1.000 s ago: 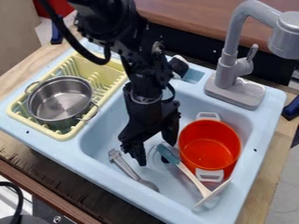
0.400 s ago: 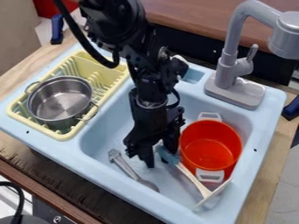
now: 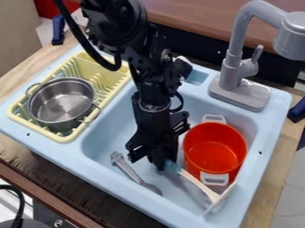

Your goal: Take the serving spoon from the sink and put it on the left side

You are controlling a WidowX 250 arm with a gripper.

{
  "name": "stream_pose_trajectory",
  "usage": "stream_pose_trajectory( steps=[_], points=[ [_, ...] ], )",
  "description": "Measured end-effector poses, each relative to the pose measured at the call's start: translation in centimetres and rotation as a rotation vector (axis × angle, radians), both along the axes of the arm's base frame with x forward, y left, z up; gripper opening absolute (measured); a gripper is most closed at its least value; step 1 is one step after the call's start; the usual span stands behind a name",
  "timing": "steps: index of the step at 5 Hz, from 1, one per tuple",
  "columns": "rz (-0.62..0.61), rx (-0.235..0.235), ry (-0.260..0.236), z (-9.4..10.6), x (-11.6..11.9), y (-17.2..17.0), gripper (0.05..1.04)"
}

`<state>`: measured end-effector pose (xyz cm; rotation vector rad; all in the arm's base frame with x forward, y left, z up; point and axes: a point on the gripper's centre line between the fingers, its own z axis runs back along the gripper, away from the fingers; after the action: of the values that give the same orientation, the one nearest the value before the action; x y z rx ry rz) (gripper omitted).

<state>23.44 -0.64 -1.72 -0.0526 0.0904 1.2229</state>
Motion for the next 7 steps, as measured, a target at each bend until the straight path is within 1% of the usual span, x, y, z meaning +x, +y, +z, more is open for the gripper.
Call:
stream_pose_trajectory(
  steps=[1, 2, 3, 4, 5, 6, 7],
  points=[
    [-0.027, -0.021, 0.002, 0.5, -0.3, 0.2, 0.200],
    [-0.066, -0.059, 0.037, 0.6, -1.1, 0.5, 0.200],
    [-0.091, -0.068, 0.022, 1.5, -1.1, 0.7, 0.200],
    [-0.138, -0.031, -0.032, 3.4, -0.7, 0.9, 0.200],
    [-0.160, -0.008, -0.060, 5.2, -0.1, 1.1, 0.200],
    [-0.155, 0.035, -0.093, 6.4, 1.1, 2.1, 0.200],
    [-0.120, 0.069, -0.135, 7.6, 2.7, 3.6, 0.200]
  ],
)
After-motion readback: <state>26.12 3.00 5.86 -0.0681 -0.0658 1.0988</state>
